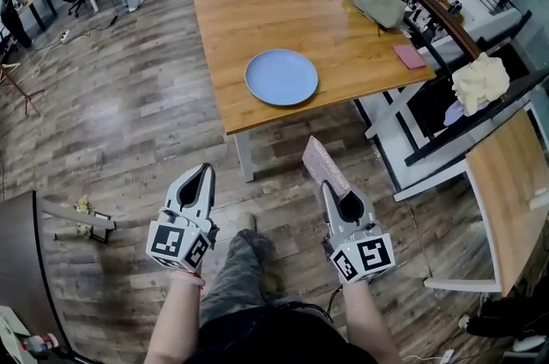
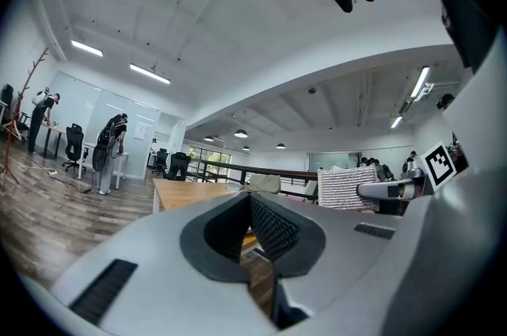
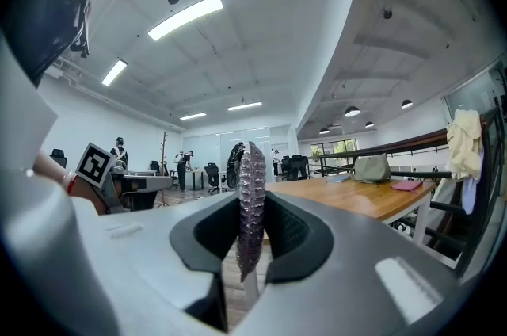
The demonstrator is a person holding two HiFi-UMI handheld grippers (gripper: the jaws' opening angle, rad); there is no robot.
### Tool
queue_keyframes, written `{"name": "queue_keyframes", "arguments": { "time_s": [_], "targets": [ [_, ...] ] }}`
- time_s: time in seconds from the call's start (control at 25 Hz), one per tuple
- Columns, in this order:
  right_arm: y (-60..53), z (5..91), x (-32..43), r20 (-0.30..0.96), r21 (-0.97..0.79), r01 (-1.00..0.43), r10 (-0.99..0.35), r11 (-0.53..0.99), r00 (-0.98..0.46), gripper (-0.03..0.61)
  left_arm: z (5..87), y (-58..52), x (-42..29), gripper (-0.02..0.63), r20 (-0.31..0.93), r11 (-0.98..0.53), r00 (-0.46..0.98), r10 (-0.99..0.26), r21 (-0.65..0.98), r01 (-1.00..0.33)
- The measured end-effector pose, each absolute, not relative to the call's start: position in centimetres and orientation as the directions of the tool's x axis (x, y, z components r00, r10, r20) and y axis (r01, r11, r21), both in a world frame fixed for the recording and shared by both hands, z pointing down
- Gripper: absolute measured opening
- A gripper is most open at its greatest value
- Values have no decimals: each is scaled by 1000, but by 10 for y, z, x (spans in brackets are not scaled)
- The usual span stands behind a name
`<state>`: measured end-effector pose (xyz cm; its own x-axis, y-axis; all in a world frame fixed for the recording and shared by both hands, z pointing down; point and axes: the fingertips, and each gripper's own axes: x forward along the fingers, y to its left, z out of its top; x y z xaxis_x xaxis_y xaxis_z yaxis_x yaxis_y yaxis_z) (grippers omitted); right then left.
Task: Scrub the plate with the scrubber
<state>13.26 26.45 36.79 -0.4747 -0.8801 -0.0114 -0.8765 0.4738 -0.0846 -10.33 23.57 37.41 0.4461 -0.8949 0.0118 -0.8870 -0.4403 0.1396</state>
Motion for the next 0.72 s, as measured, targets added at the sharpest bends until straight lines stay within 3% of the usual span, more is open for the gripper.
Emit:
{"name": "queue_keyframes", "arguments": {
  "time_s": [0.72],
  "targets": [
    [76,391,107,94,-103,-908,-905,407,-416,83,391,21,-87,-5,69,-598,608,-791,125,-791]
  ]
}}
